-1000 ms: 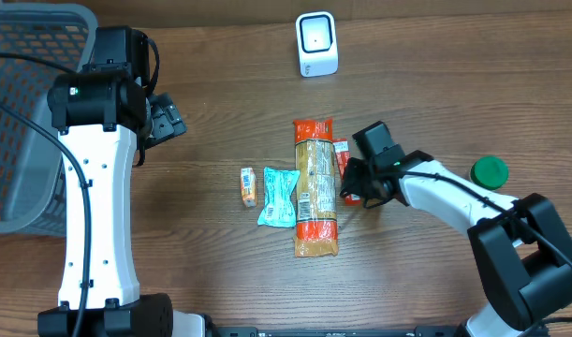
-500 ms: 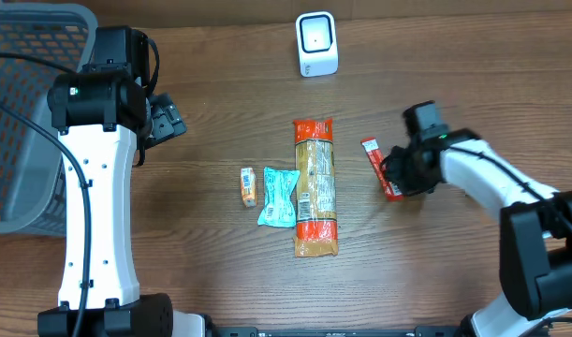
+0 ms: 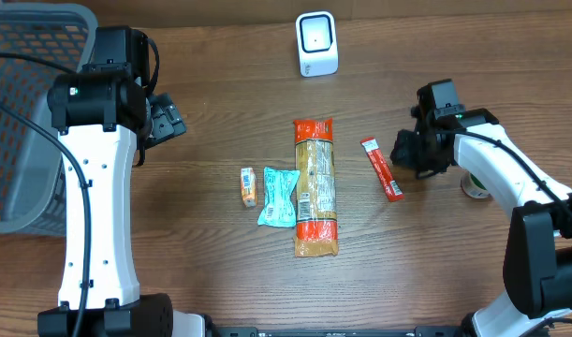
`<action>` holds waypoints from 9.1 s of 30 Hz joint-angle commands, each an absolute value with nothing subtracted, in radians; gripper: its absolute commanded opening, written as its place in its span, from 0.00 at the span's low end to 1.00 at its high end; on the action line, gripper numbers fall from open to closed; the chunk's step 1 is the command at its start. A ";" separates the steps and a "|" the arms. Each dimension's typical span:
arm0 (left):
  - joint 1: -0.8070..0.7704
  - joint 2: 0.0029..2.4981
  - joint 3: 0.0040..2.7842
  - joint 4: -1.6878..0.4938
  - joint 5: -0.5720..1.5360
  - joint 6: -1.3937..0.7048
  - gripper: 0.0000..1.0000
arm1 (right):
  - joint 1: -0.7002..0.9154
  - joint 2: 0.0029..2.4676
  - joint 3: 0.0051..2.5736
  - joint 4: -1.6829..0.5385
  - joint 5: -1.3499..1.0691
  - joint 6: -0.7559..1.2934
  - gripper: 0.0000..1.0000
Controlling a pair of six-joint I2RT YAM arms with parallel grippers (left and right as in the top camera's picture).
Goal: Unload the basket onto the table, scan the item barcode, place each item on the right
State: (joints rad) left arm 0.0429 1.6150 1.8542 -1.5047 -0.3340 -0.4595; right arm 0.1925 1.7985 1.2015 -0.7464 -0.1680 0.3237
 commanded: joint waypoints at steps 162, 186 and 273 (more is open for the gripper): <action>0.046 1.623 1.859 -1.507 -0.347 -0.441 1.00 | 0.274 1.510 0.971 -0.901 -0.064 0.228 0.67; 0.046 1.623 1.859 -1.506 -0.347 -0.441 1.00 | 0.275 1.584 0.917 -0.759 -0.140 0.122 0.51; 0.045 1.623 1.859 -1.507 -0.347 -0.441 1.00 | 0.296 1.650 0.745 -0.606 -0.104 0.130 0.40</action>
State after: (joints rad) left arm 0.0429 1.6154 1.8542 -1.5047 -0.3340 -0.4595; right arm 0.2783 1.5883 0.7658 -0.5976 -0.1413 0.1303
